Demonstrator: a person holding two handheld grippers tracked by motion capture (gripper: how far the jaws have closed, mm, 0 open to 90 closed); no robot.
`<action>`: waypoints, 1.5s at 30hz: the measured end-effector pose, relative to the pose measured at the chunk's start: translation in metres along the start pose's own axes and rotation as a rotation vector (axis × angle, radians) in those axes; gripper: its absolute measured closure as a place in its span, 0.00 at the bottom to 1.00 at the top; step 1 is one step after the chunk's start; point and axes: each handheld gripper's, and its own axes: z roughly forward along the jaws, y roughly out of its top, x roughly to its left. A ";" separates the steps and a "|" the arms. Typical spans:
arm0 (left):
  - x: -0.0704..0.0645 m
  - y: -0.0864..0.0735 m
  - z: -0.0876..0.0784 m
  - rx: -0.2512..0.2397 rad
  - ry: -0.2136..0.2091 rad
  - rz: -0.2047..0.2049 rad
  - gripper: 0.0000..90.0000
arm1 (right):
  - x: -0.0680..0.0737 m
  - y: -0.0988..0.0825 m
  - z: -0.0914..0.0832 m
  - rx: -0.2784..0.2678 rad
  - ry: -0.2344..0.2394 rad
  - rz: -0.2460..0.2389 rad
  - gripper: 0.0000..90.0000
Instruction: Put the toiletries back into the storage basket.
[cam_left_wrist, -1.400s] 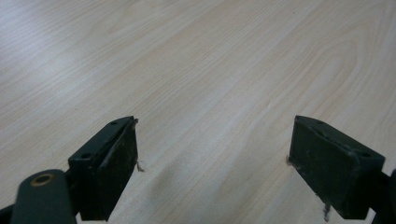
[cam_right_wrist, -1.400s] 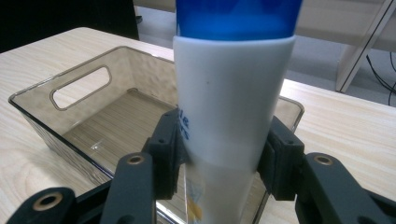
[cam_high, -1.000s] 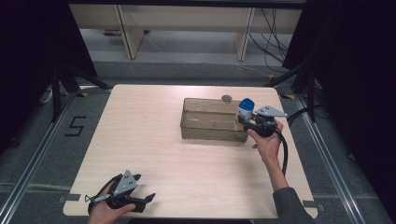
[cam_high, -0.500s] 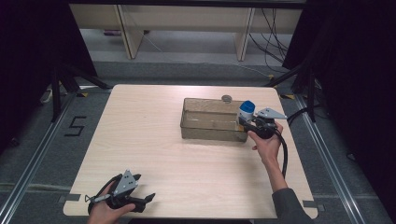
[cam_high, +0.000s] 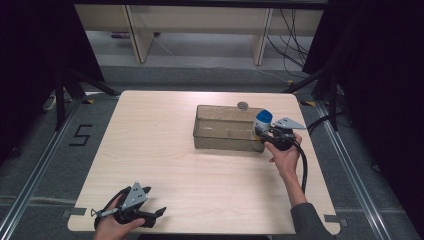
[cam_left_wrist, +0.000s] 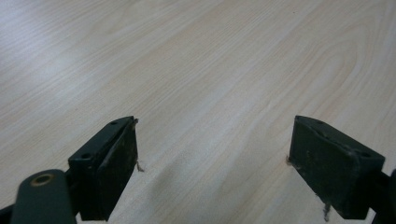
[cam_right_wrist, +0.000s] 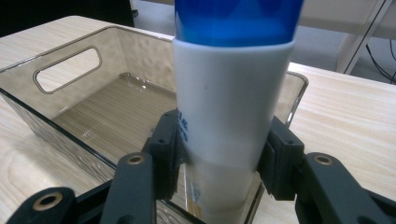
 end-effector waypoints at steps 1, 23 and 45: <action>0.000 0.000 0.001 -0.011 -0.003 -0.002 0.17 | 0.000 0.000 0.000 0.006 0.003 0.001 0.62; 0.000 -0.001 0.001 -0.011 -0.005 -0.003 0.17 | -0.002 0.001 -0.008 -0.046 -0.008 0.050 0.35; -0.001 0.000 0.000 0.001 -0.005 0.012 0.17 | -0.003 0.002 -0.023 -0.089 -0.001 0.072 0.23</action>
